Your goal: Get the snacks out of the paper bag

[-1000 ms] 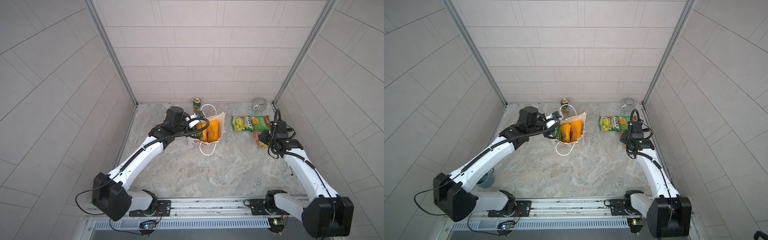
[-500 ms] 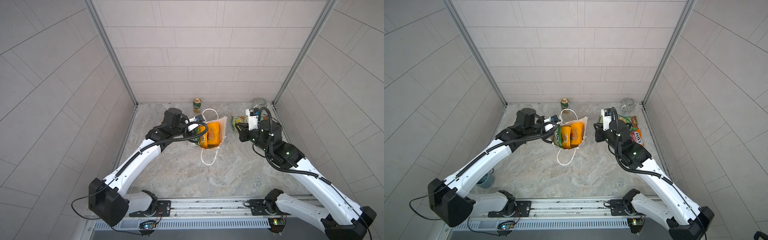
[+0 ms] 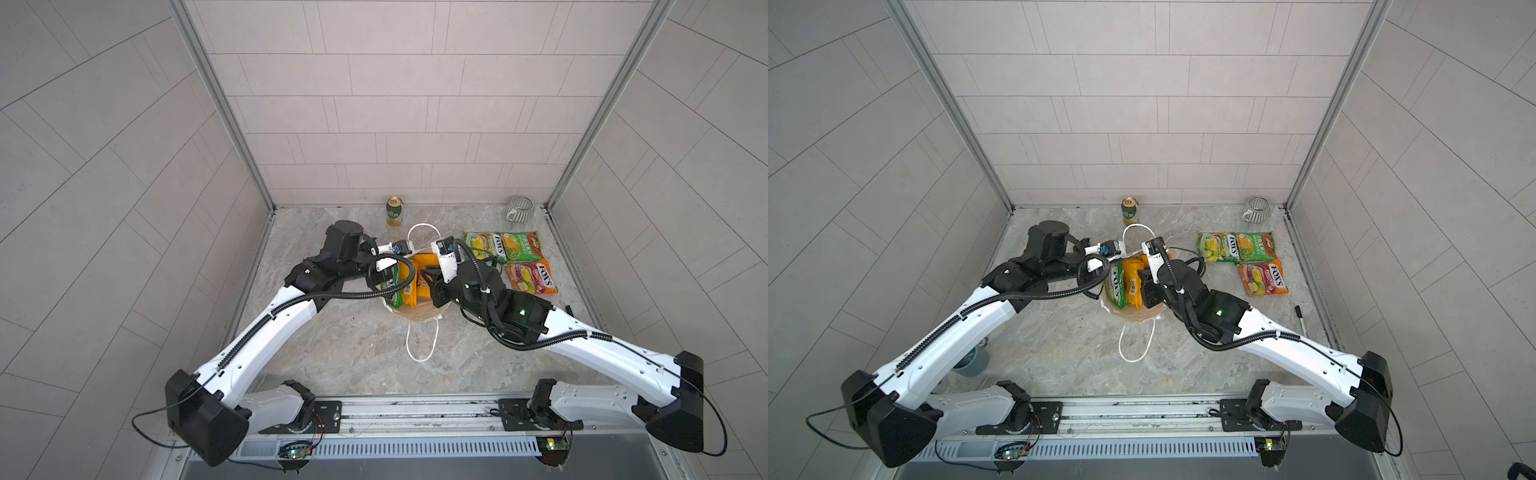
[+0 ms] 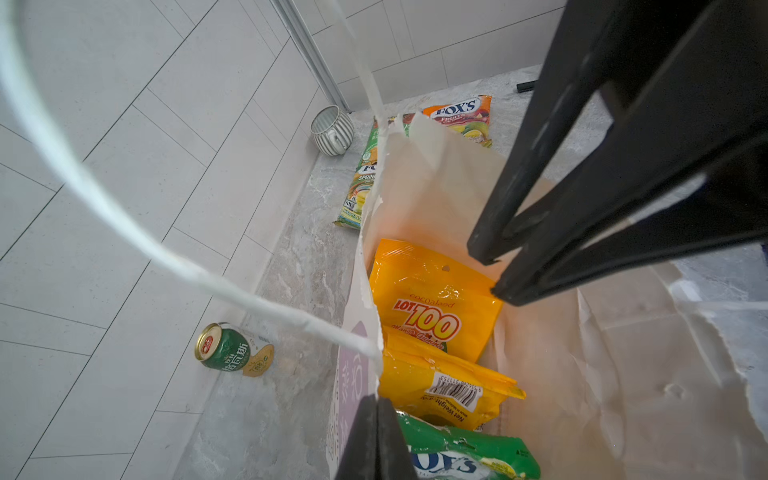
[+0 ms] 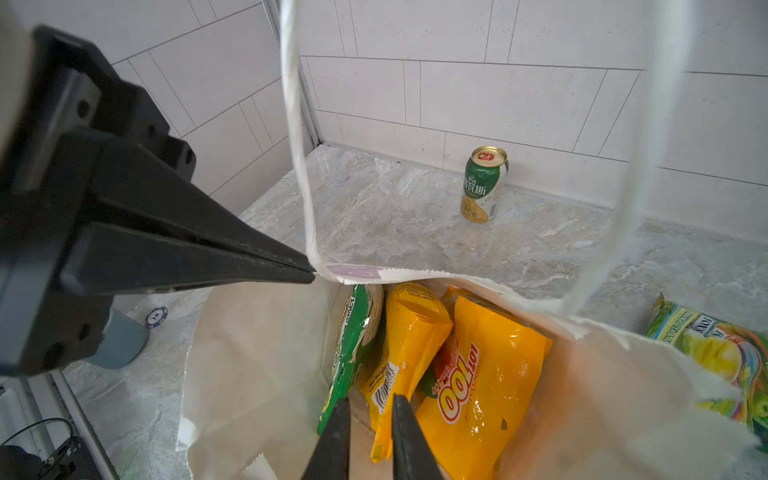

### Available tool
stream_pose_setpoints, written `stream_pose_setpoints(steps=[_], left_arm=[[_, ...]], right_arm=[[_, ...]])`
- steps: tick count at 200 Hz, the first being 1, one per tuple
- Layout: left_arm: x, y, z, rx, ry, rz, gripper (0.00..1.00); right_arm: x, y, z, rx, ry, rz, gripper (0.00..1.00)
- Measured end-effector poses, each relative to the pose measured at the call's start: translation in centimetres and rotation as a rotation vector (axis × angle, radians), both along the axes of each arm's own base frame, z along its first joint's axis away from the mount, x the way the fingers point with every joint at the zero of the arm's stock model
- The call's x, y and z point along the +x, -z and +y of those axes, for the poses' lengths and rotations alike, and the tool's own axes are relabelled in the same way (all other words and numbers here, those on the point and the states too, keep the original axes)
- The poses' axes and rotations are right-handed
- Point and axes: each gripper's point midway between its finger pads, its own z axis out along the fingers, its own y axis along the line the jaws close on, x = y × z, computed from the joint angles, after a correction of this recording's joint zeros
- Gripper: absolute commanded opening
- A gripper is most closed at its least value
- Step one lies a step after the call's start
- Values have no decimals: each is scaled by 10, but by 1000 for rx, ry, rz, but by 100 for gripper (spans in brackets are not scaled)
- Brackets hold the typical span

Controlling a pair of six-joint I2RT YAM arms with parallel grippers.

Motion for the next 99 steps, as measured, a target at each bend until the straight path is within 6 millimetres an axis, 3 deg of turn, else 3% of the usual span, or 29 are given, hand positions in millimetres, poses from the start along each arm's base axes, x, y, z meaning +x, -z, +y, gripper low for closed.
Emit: stream_pose_setpoints(steps=[16,67,99], left_arm=[[-3,0,-1,1,9,0,0],[-6,2,-2,14,20,4,0],[-5,4,-2,18,21,5,0]], right_arm=[[2,8,-1,-2,29,6,23],[15,40,0,-34,113,65,45],[21,70,3,-73,154,128,50]])
